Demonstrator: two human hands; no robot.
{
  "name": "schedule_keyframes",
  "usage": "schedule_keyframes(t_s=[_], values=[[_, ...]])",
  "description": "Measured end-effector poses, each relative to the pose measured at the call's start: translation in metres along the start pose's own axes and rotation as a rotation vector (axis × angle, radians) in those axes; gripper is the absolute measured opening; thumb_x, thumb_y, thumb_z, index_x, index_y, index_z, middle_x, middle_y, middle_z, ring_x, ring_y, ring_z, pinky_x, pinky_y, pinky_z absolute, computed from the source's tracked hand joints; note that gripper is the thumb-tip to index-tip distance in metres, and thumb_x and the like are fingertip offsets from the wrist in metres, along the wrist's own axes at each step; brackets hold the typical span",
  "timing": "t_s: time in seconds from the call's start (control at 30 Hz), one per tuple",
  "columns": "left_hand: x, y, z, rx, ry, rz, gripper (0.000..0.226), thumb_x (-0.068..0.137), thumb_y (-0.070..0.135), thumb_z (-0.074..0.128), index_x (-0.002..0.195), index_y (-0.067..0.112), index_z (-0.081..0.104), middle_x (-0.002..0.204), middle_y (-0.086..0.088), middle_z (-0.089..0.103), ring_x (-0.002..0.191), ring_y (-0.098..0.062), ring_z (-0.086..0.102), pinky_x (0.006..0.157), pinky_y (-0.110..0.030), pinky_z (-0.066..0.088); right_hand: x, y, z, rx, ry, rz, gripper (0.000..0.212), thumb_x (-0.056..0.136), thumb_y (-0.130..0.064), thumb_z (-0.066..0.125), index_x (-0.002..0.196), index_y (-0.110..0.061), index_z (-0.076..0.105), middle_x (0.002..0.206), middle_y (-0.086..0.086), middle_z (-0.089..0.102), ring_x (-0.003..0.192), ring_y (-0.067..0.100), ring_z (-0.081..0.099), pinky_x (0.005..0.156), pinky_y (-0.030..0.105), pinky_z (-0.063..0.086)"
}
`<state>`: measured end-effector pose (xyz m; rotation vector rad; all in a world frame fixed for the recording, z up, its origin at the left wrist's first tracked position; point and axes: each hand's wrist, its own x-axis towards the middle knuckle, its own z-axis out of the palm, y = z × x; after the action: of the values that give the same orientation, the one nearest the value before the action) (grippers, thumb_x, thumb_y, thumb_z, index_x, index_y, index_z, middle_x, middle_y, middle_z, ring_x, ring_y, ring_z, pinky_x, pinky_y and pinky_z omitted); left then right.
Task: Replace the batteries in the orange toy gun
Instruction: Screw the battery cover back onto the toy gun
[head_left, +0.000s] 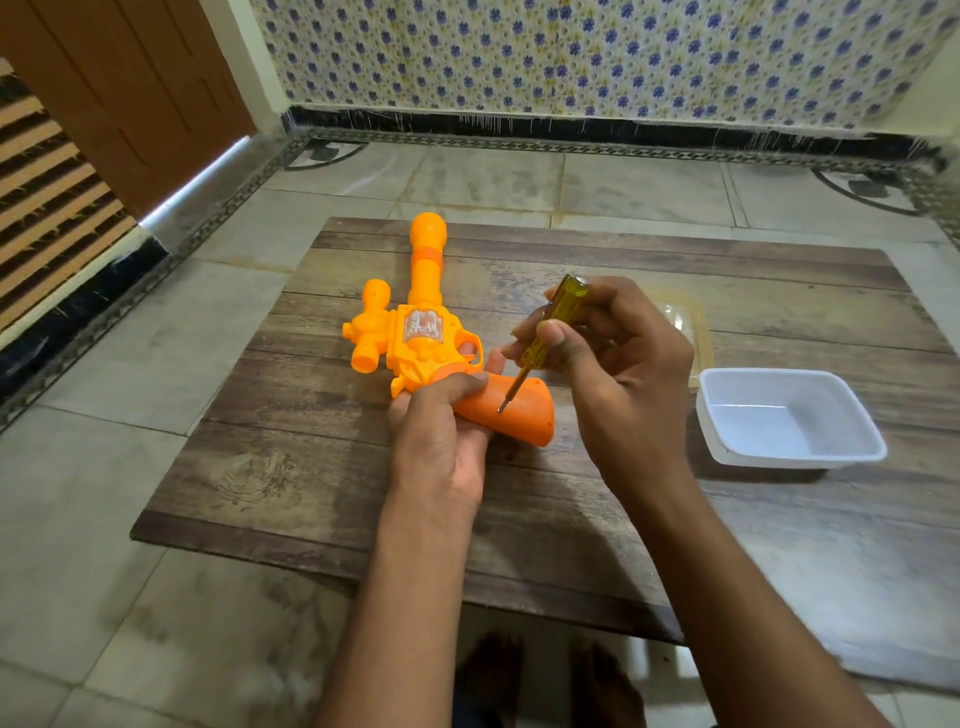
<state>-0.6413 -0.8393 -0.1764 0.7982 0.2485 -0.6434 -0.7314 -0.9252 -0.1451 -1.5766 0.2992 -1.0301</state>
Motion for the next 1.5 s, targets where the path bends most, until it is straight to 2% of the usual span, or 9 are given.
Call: schedule_keyframes(t_s=[0.3, 0.47, 0.57, 0.67, 0.8, 0.87, 1.0, 1.2, 1.5], values=[[0.0019, 0.0001, -0.0019, 0.007, -0.001, -0.009, 0.066, 0.084, -0.021, 0.055, 0.146, 0.0, 0.049, 0.137, -0.025, 0.064, 0.079, -0.024, 0.08, 0.061, -0.041, 0.064, 0.0004, 0.0018, 0.0014, -0.022, 0.008, 0.001, 0.014, 0.095, 0.006, 0.062, 0.108, 0.009, 0.06, 0.092, 0.021, 0.073, 0.084, 0.031, 0.078, 0.078, 0.059, 0.061], [0.0033, 0.0, -0.0017, -0.017, -0.023, -0.022, 0.066, 0.085, -0.022, 0.053, 0.147, 0.0, 0.048, 0.135, -0.023, 0.065, 0.078, -0.025, 0.08, 0.06, -0.04, 0.064, 0.0009, 0.0027, 0.0024, -0.054, 0.034, 0.01, 0.016, 0.095, 0.008, 0.065, 0.109, 0.01, 0.059, 0.093, 0.02, 0.074, 0.083, 0.025, 0.079, 0.078, 0.054, 0.063], [0.0053, -0.0009, -0.004, -0.013, -0.053, -0.027, 0.066, 0.084, -0.022, 0.053, 0.146, 0.001, 0.049, 0.138, -0.023, 0.064, 0.088, -0.029, 0.08, 0.07, -0.047, 0.065, 0.0019, 0.0049, 0.0019, -0.07, 0.072, 0.024, 0.018, 0.093, 0.003, 0.07, 0.107, 0.009, 0.06, 0.091, 0.022, 0.074, 0.083, 0.026, 0.079, 0.077, 0.055, 0.062], [0.0079, -0.0022, -0.007, 0.038, -0.085, -0.049, 0.074, 0.078, -0.019, 0.06, 0.147, 0.004, 0.048, 0.141, -0.02, 0.063, 0.109, -0.035, 0.075, 0.081, -0.056, 0.062, 0.0032, 0.0073, 0.0014, -0.045, 0.099, 0.042, 0.02, 0.091, -0.003, 0.072, 0.105, 0.007, 0.06, 0.09, 0.022, 0.074, 0.082, 0.032, 0.078, 0.075, 0.059, 0.061], [0.0057, -0.002, -0.0056, 0.087, -0.112, -0.049, 0.091, 0.062, -0.015, 0.068, 0.149, 0.003, 0.046, 0.144, -0.022, 0.06, 0.122, -0.041, 0.067, 0.079, -0.059, 0.06, 0.003, 0.0075, 0.0008, -0.024, 0.092, 0.062, 0.019, 0.091, -0.004, 0.069, 0.104, 0.007, 0.06, 0.09, 0.021, 0.075, 0.081, 0.031, 0.078, 0.076, 0.061, 0.061], [0.0049, -0.002, -0.0044, 0.092, -0.12, -0.04, 0.096, 0.058, -0.012, 0.07, 0.15, 0.003, 0.045, 0.145, -0.022, 0.06, 0.122, -0.042, 0.067, 0.077, -0.058, 0.06, 0.0023, 0.0074, 0.0004, -0.018, 0.088, 0.07, 0.019, 0.092, -0.003, 0.069, 0.105, 0.009, 0.06, 0.09, 0.021, 0.075, 0.082, 0.031, 0.078, 0.076, 0.06, 0.061], [0.0064, -0.0027, -0.0047, 0.083, -0.108, -0.039, 0.101, 0.055, -0.013, 0.071, 0.15, 0.006, 0.044, 0.145, -0.02, 0.06, 0.119, -0.039, 0.07, 0.084, -0.065, 0.055, 0.0021, 0.0067, -0.0008, 0.005, 0.081, 0.078, 0.017, 0.094, 0.002, 0.068, 0.106, 0.011, 0.059, 0.091, 0.022, 0.075, 0.082, 0.032, 0.078, 0.076, 0.06, 0.062], [0.006, -0.0037, -0.0037, 0.063, -0.095, -0.031, 0.075, 0.079, -0.021, 0.057, 0.148, 0.007, 0.047, 0.142, -0.015, 0.063, 0.111, -0.031, 0.075, 0.087, -0.063, 0.056, 0.0037, 0.003, -0.0035, 0.048, 0.106, 0.064, 0.015, 0.095, 0.008, 0.065, 0.107, 0.015, 0.057, 0.09, 0.024, 0.074, 0.077, 0.029, 0.079, 0.071, 0.04, 0.064], [0.0054, -0.0036, -0.0031, 0.041, -0.095, -0.029, 0.074, 0.079, -0.022, 0.055, 0.147, 0.006, 0.047, 0.142, -0.017, 0.063, 0.105, -0.029, 0.077, 0.078, -0.059, 0.059, 0.0035, 0.003, -0.0045, 0.032, 0.096, 0.054, 0.015, 0.095, 0.008, 0.065, 0.106, 0.015, 0.057, 0.089, 0.021, 0.075, 0.078, 0.031, 0.079, 0.072, 0.05, 0.064]])
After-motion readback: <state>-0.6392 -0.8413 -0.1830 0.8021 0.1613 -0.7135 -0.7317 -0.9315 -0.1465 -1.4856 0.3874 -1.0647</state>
